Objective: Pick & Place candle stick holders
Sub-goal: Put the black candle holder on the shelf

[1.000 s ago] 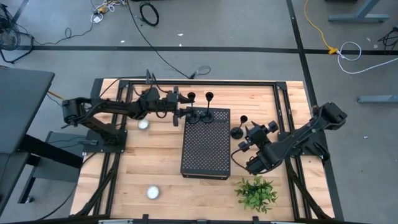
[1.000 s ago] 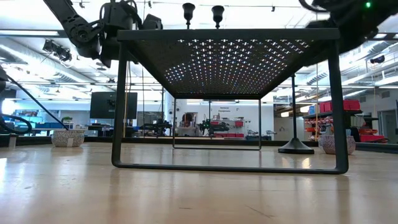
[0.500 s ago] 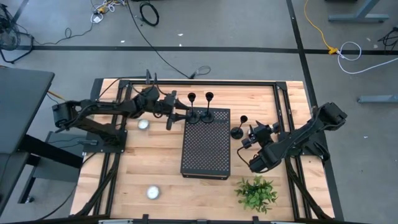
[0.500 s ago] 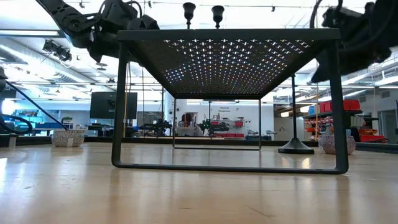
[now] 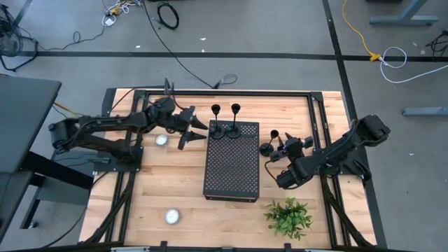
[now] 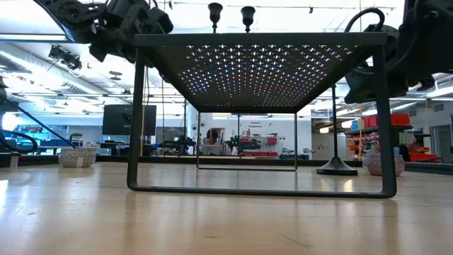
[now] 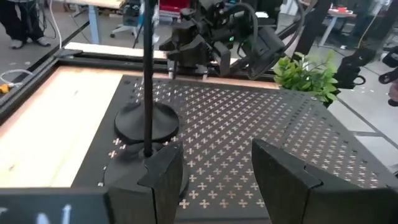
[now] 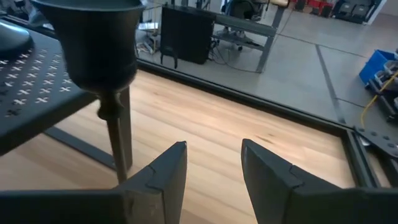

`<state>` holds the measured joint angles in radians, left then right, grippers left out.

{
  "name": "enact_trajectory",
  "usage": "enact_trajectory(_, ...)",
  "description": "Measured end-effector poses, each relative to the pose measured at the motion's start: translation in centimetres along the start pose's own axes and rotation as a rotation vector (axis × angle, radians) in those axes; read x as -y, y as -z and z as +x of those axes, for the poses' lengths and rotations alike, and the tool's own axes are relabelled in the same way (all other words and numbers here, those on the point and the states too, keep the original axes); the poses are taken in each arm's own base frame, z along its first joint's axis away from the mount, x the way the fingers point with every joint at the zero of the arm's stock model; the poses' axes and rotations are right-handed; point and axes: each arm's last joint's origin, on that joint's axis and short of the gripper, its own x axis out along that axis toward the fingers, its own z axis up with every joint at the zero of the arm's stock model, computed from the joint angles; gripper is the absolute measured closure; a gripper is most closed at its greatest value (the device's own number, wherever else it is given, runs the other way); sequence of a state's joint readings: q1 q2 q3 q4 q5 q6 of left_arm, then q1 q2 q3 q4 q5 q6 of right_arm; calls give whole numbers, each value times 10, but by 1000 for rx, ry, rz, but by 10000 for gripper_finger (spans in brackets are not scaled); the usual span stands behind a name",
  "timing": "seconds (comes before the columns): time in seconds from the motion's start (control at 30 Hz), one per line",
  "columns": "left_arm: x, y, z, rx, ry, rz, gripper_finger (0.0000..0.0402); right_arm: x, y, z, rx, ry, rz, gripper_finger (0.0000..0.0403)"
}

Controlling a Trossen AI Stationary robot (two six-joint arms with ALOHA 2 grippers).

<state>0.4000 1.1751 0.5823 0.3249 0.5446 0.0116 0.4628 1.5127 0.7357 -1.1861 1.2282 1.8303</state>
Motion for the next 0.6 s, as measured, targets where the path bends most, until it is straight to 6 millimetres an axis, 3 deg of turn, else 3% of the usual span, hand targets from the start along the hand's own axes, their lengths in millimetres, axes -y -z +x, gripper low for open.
enact_trajectory(0.6,6,2,3,-24,28,-7,209,-12,-2,4,63,-43,117,250)
